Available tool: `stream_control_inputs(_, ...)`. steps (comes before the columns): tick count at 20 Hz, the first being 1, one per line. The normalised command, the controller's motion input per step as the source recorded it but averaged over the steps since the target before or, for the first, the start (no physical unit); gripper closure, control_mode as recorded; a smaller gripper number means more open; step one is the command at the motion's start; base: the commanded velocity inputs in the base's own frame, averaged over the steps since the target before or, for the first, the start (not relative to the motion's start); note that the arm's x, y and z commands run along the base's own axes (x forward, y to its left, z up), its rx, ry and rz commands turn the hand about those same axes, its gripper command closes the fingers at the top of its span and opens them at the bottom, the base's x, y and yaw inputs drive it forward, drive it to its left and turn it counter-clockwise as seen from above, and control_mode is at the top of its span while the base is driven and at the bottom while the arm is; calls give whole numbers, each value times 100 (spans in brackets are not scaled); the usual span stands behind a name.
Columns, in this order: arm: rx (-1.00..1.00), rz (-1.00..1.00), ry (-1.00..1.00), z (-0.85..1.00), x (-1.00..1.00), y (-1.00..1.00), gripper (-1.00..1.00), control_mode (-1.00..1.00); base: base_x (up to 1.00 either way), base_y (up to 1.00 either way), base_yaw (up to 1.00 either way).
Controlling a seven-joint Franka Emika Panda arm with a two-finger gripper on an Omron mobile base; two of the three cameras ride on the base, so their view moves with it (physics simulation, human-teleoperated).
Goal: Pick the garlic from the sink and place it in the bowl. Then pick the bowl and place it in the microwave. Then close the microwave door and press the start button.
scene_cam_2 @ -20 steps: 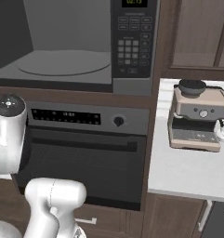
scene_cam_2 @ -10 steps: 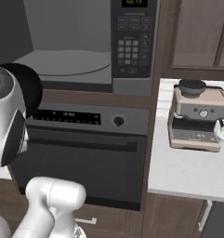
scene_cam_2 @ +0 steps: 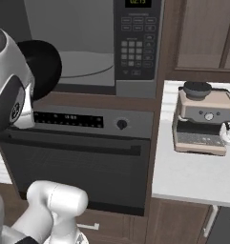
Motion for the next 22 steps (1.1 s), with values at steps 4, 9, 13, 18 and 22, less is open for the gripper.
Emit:
stream_control_inputs(4,1,-4,4,0,85,-11,100,-100,0,0,0)
stream_control_inputs(9,3,0,0,5,85,0,100,-100,0,0,0)
stream_control_inputs(13,2,0,1,1,84,1,100,-100,0,0,0)
stream_control_inputs(18,0,0,11,2,71,14,100,-100,0,0,0)
stream_control_inputs(22,0,0,10,1,71,20,100,-100,0,0,0)
